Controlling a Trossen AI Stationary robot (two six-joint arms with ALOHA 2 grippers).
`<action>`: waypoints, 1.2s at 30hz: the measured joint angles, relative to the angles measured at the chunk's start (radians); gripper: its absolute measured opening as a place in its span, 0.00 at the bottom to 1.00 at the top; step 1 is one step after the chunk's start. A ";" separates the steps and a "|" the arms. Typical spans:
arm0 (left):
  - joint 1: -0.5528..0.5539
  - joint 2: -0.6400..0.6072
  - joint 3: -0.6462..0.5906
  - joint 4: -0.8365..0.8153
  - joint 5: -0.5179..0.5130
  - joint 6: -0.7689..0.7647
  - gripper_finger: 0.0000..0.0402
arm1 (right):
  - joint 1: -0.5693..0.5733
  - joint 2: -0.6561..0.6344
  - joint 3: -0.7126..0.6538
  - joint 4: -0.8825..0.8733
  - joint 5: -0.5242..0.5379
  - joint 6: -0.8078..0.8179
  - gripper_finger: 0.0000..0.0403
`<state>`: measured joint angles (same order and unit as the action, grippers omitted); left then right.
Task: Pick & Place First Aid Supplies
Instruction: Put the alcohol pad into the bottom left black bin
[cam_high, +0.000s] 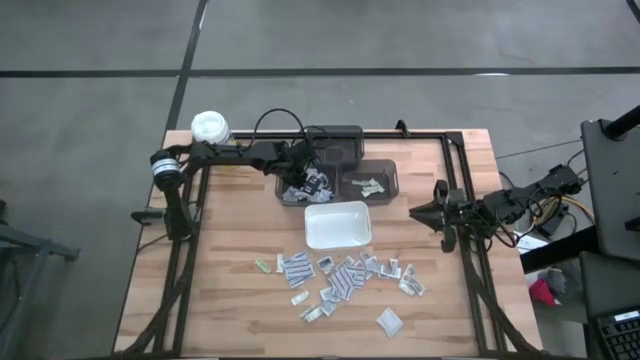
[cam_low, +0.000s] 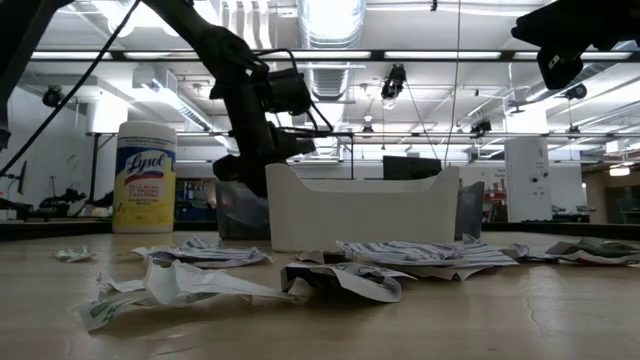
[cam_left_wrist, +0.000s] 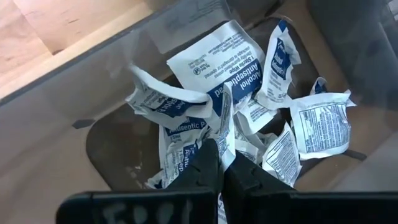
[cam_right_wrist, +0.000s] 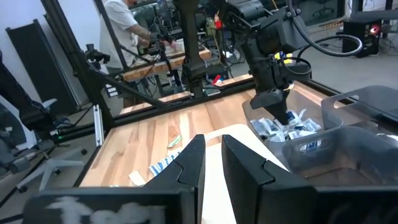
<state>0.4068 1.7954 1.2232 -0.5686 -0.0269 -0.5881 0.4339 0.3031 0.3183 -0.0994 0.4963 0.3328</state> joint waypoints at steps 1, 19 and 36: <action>0.000 0.000 0.000 0.000 0.000 0.008 0.02 | 0.000 0.000 0.000 0.000 0.000 0.000 0.13; 0.040 -0.160 0.001 -0.046 0.001 0.057 0.44 | 0.000 0.002 0.000 0.002 0.000 0.000 0.13; -0.106 -0.513 0.001 -0.117 0.081 -0.027 0.44 | 0.000 0.002 0.000 0.001 0.000 -0.006 0.13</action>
<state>0.3007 1.2829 1.2243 -0.6851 0.0544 -0.6155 0.4339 0.3046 0.3180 -0.0986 0.4965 0.3265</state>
